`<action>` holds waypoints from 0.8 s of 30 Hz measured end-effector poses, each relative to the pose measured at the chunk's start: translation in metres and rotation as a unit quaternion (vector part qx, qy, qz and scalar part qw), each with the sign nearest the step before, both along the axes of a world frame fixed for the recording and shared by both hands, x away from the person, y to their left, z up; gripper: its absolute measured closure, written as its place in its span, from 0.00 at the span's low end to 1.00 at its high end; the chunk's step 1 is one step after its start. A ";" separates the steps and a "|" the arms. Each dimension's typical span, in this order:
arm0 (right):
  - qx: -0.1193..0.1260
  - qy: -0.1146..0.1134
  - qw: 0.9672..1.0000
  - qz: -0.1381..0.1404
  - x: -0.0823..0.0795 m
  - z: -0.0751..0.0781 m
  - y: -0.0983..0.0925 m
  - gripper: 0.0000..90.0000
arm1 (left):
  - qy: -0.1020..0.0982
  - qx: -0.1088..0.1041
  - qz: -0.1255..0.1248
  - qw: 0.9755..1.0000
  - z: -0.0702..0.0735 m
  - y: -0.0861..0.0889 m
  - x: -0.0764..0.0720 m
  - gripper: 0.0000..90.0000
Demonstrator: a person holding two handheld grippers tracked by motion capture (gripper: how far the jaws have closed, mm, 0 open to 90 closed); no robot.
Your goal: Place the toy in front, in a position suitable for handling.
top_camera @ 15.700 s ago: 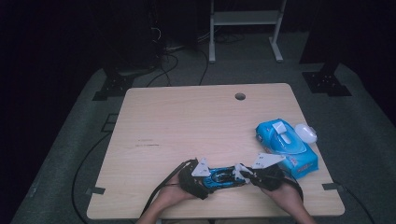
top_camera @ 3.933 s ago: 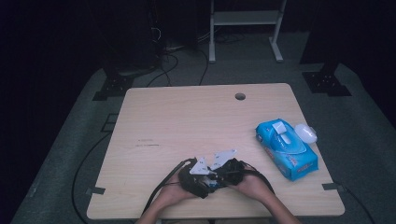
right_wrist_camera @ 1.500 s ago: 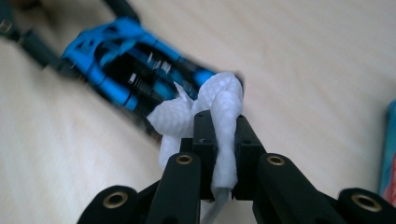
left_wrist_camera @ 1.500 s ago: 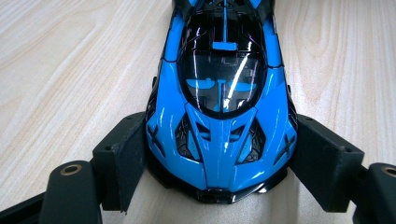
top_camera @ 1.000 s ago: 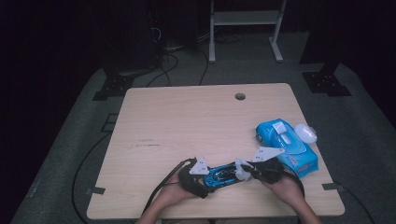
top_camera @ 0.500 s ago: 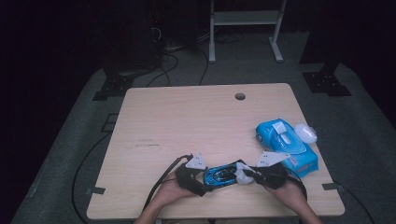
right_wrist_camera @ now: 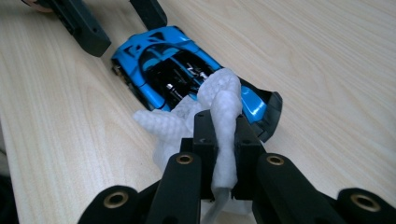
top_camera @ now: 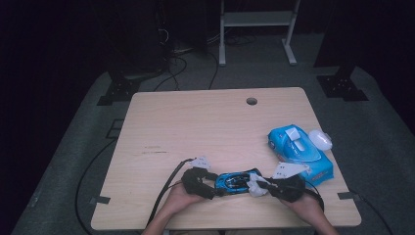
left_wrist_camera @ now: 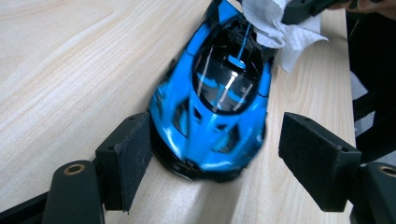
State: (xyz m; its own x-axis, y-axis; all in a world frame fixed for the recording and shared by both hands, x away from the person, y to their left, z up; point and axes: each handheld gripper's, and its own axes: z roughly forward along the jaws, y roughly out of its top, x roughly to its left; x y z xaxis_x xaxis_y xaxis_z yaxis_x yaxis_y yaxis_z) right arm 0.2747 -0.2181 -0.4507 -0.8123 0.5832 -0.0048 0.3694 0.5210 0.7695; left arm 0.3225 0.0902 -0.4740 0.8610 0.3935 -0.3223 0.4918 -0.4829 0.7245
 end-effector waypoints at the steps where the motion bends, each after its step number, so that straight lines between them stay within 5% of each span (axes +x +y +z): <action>1: 0.002 0.000 1.000 0.000 -0.001 0.000 -0.001 0.92 | 0.001 0.003 0.002 1.000 -0.001 -0.001 0.000 0.28; 10: 0.007 0.003 1.000 0.002 -0.001 -0.001 -0.003 0.92 | 0.049 -0.030 0.036 0.998 0.000 0.001 0.018 0.32; 15: 0.013 0.008 1.000 0.002 0.000 -0.002 -0.004 0.92 | 0.047 -0.005 0.029 0.998 -0.002 -0.005 0.020 0.33; 24: 0.021 0.007 1.000 -0.003 -0.002 -0.003 -0.006 0.92 | 0.031 -0.011 0.039 0.999 -0.004 -0.010 0.015 0.29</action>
State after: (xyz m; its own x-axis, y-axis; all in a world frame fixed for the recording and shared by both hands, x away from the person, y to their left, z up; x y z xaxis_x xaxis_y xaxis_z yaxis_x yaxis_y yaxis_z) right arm 0.2724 -0.2240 -0.4540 -0.8090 0.5870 0.0314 0.3830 0.4858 0.7857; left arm 0.3372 0.0807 -0.4783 0.8060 0.4514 -0.3829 0.5714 -0.4248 0.7022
